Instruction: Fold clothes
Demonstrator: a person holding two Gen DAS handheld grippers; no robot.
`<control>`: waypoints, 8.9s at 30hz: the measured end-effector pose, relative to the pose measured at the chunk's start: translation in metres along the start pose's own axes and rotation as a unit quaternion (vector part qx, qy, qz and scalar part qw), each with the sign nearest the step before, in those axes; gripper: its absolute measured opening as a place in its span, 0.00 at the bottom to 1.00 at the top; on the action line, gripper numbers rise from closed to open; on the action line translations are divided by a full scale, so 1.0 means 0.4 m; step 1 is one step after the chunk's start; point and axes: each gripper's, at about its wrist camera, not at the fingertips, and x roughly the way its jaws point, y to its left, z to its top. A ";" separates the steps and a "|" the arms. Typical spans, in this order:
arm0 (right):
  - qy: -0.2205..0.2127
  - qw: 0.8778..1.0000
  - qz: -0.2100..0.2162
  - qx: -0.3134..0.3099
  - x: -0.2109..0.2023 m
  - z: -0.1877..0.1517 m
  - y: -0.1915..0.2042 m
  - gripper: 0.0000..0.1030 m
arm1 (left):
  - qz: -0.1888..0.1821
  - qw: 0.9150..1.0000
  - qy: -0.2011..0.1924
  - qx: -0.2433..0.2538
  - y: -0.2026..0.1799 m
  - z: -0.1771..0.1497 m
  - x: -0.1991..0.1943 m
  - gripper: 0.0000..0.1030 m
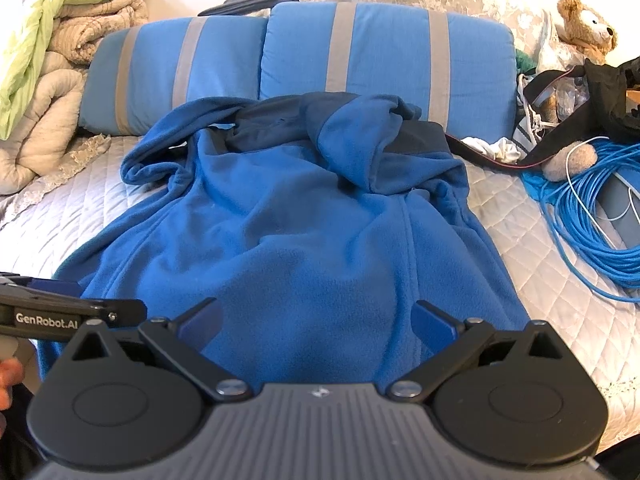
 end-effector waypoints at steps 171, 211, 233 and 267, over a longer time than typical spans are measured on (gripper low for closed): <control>-0.019 0.913 0.293 -0.284 0.222 0.200 0.151 0.18 | -0.025 0.973 -0.092 -0.211 0.225 0.325 0.137 0.97; 0.019 0.964 -0.253 0.074 -0.056 0.350 -1.004 0.08 | -0.033 0.972 -0.108 -0.205 0.187 0.329 0.134 0.97; 0.074 0.946 -0.238 0.208 -0.046 0.184 -1.186 0.31 | -0.020 0.974 -0.092 -0.205 0.183 0.329 0.164 0.97; 0.164 0.949 -0.249 0.105 -0.039 0.112 -1.127 0.78 | -0.018 0.978 -0.071 -0.197 0.181 0.321 0.181 0.97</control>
